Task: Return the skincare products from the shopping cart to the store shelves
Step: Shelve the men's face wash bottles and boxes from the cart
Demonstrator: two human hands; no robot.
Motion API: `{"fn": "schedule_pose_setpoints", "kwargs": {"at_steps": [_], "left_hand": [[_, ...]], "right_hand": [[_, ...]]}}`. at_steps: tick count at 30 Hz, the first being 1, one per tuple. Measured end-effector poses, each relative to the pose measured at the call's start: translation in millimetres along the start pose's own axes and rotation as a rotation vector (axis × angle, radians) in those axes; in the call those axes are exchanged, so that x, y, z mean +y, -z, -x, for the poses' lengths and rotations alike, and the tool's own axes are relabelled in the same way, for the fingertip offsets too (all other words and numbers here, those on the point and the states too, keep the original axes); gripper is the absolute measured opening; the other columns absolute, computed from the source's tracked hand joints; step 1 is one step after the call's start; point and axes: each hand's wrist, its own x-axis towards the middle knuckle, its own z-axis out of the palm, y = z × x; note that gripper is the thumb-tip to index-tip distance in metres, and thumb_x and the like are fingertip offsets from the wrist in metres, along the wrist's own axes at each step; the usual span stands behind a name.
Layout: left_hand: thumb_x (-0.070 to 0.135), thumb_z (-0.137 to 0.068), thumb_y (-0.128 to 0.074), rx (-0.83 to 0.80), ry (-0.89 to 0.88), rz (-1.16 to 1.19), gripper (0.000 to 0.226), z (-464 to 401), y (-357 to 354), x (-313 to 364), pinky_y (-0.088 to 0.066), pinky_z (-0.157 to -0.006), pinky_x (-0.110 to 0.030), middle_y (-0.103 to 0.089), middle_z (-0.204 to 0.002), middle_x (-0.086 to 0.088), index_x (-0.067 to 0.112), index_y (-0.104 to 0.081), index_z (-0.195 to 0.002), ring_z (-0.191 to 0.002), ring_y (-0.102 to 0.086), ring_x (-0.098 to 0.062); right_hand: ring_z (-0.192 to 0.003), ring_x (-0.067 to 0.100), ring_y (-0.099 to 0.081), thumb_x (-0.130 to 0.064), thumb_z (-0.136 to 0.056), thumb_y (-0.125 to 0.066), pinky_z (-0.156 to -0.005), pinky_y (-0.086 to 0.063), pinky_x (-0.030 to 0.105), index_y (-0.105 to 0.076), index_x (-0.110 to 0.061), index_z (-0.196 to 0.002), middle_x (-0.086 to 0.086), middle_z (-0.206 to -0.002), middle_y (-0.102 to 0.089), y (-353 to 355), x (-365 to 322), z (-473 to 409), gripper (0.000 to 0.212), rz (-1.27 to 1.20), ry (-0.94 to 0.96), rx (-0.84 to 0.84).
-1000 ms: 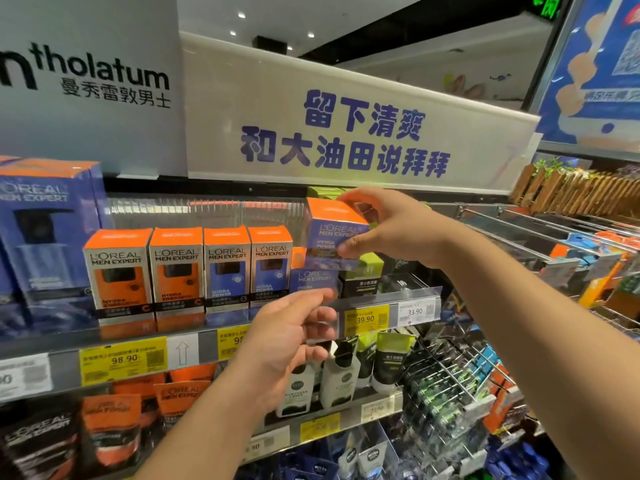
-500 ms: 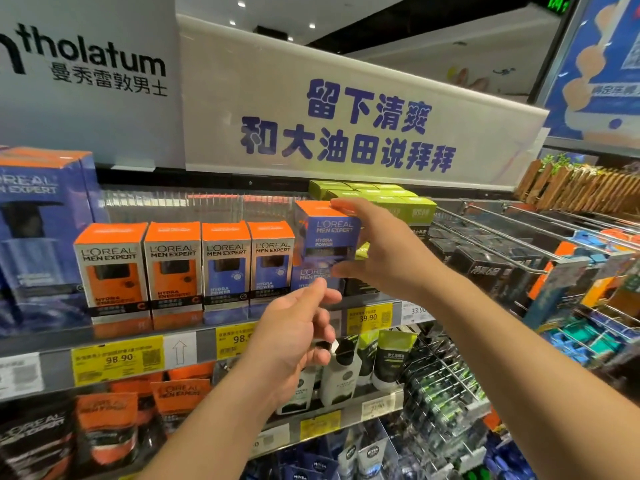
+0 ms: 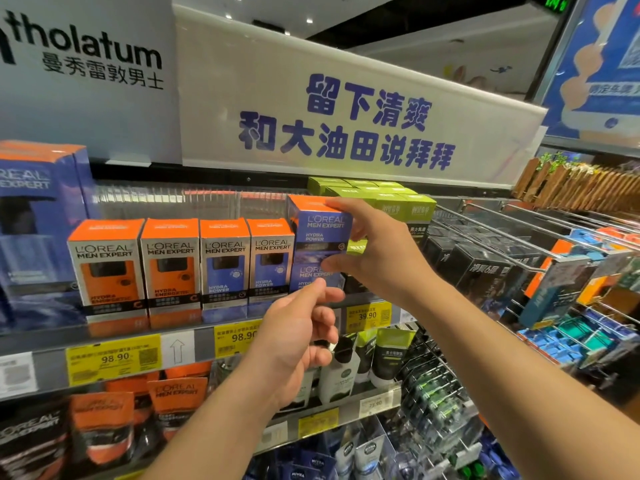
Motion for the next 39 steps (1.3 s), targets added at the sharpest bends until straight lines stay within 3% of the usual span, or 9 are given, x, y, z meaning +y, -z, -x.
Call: {"fn": "schedule_pose_setpoints", "kwargs": {"at_steps": [4,9,15,21,23,27,29,34,39], "left_hand": [[0.029,-0.104,-0.053,-0.025,0.001,0.024,0.027,-0.6,1.8,-0.1,-0.029,-0.043,-0.023,-0.051,-0.064,0.0,0.01,-0.072,-0.104,-0.054,-0.049,-0.014],[0.023,-0.1,-0.057,-0.04,0.002,0.029,0.022,-1.2,3.1,-1.2,-0.029,-0.044,-0.023,-0.05,-0.067,0.0,0.009,-0.072,-0.109,-0.056,-0.049,-0.015],[0.021,-0.098,-0.058,-0.058,-0.002,0.023,0.021,-0.2,3.6,-0.6,-0.031,-0.044,-0.024,-0.051,-0.067,0.0,0.01,-0.072,-0.11,-0.056,-0.05,-0.015],[0.024,-0.099,-0.058,-0.079,-0.001,0.013,0.018,-0.3,2.8,-0.2,-0.033,-0.047,-0.026,-0.053,-0.066,0.0,0.013,-0.072,-0.104,-0.056,-0.051,-0.015],[0.025,-0.101,-0.057,-0.093,0.008,0.028,0.019,-1.2,0.4,-1.3,-0.033,-0.048,-0.026,-0.054,-0.065,0.0,0.013,-0.072,-0.102,-0.055,-0.052,-0.015],[0.023,-0.101,-0.057,-0.156,0.019,0.021,0.019,-1.5,-6.8,-11.0,-0.035,-0.047,-0.027,-0.052,-0.064,0.001,0.012,-0.073,-0.102,-0.055,-0.052,-0.016],[0.025,-0.102,-0.056,-0.201,0.037,-0.004,0.021,-0.1,-12.5,-21.0,-0.038,-0.048,-0.028,-0.052,-0.065,0.001,0.015,-0.074,-0.101,-0.058,-0.053,-0.016],[0.028,-0.097,-0.06,-0.327,0.13,-0.069,0.019,6.3,-35.7,-54.0,-0.04,-0.057,-0.029,-0.052,-0.07,0.002,0.02,-0.077,-0.096,-0.062,-0.055,-0.016],[0.027,-0.096,-0.058,-0.453,0.271,-0.105,0.021,25.7,-70.3,-98.5,-0.038,-0.056,-0.027,-0.052,-0.066,0.003,0.02,-0.077,-0.091,-0.057,-0.052,-0.015]], "right_hand": [[-0.111,0.008,-0.052,-0.031,-0.075,-0.091,-0.101,-0.033,0.049,-0.049,-0.047,-0.143,-0.036,-0.096,-0.051,0.7,-2.7,-0.1,0.081,0.054,-0.015,0.008],[-0.113,0.008,-0.048,-0.031,-0.078,-0.089,-0.097,-0.029,0.044,-0.047,-0.048,-0.145,-0.038,-0.097,-0.049,0.0,-1.9,0.9,0.081,0.044,-0.033,0.008],[-0.121,0.015,-0.048,-0.031,-0.08,-0.088,-0.103,-0.033,0.052,-0.043,-0.05,-0.147,-0.034,-0.1,-0.049,-0.4,-2.8,-0.3,0.083,0.032,-0.059,-0.005],[-0.126,0.015,-0.047,-0.04,-0.078,-0.088,-0.11,-0.037,0.053,-0.022,-0.045,-0.159,-0.03,-0.106,-0.056,-0.1,0.9,10.0,0.104,-0.051,-0.128,0.014],[-0.124,0.015,-0.048,-0.042,-0.08,-0.085,-0.106,-0.043,0.052,-0.026,-0.042,-0.159,-0.028,-0.11,-0.058,0.7,5.2,20.0,0.098,-0.092,-0.144,0.084],[-0.114,0.01,-0.055,-0.036,-0.093,-0.073,-0.094,-0.046,0.032,-0.044,-0.044,-0.148,-0.021,-0.11,-0.062,4.6,12.4,48.4,0.062,-0.193,-0.172,0.296],[-0.111,0.009,-0.058,-0.036,-0.095,-0.069,-0.091,-0.047,0.031,-0.051,-0.047,-0.141,-0.016,-0.108,-0.065,4.9,14.5,66.7,0.051,-0.212,-0.199,0.377],[-0.103,0.015,-0.063,-0.031,-0.094,-0.066,-0.091,-0.055,0.046,-0.06,-0.041,-0.132,-0.01,-0.101,-0.068,3.6,24.8,125.7,0.04,-0.207,-0.316,0.488],[-0.084,0.003,-0.063,-0.022,-0.094,-0.068,-0.077,-0.054,0.03,-0.067,-0.03,-0.127,-0.011,-0.091,-0.067,8.9,24.5,207.6,0.034,-0.204,-0.534,0.589]]}}
